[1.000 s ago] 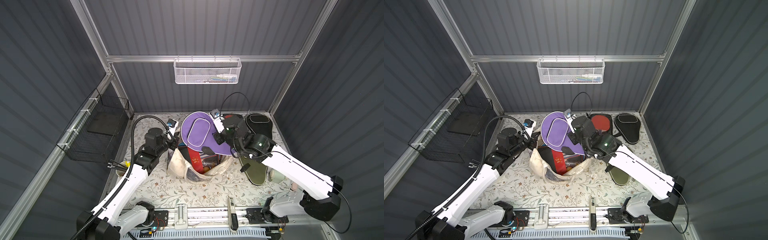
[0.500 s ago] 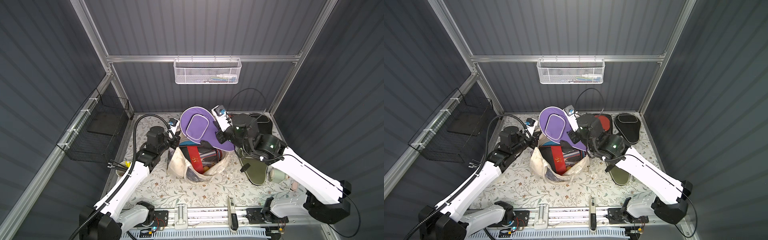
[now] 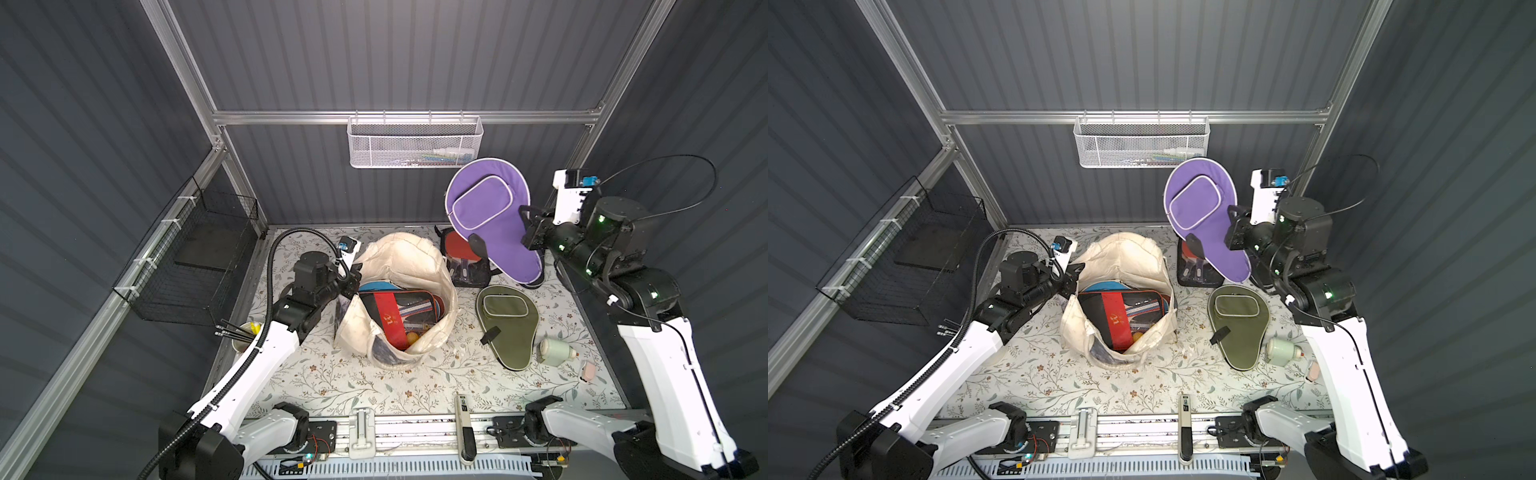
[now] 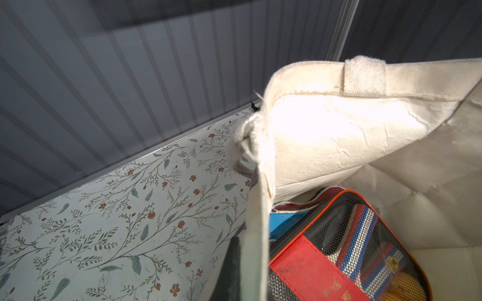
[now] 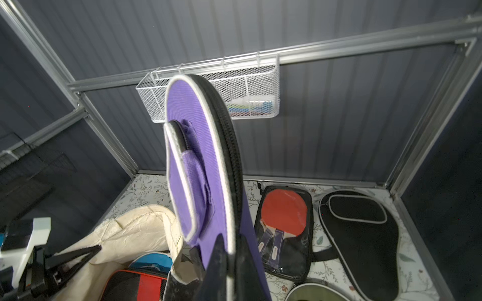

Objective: Remove the ping pong set from the canvas bag
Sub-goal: Place the ping pong set at the center of the board.

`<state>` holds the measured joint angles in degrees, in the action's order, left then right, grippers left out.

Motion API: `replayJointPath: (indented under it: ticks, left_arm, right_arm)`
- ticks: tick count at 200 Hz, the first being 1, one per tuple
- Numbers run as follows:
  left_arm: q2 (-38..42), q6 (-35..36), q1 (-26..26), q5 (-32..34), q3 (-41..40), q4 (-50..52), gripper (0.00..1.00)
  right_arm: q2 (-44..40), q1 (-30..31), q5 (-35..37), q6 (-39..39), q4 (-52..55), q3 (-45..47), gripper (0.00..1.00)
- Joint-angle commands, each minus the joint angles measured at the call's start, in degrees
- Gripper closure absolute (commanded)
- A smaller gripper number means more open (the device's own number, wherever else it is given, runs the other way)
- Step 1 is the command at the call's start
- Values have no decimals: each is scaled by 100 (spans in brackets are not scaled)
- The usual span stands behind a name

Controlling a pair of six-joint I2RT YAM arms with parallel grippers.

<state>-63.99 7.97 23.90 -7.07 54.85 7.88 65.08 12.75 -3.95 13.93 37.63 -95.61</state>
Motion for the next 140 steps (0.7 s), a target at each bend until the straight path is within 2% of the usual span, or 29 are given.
replayJointPath:
  ticks: [1,35,74,107,140]
  left_arm:
    - [269,93,1,-17,304,-55,100]
    - [461,325,-8,390,347,201,100]
    - [495,550,-17,645,563,522,100]
    - [461,567,-43,720,669,675,100]
    - [284,390,-43,639,777,764,100]
  right_arm:
    - [46,-627,-1397,919,-312,526,100]
    - [119,-1158,-2184,1634,-1366,1677,100]
    - [716,-1425,-2778,2473,-2943,2627,100]
    - [1694,-1420,-2987,2861,-3868,2606,100]
    - [2935,-1351,-3101,3433,-4756,2134,100]
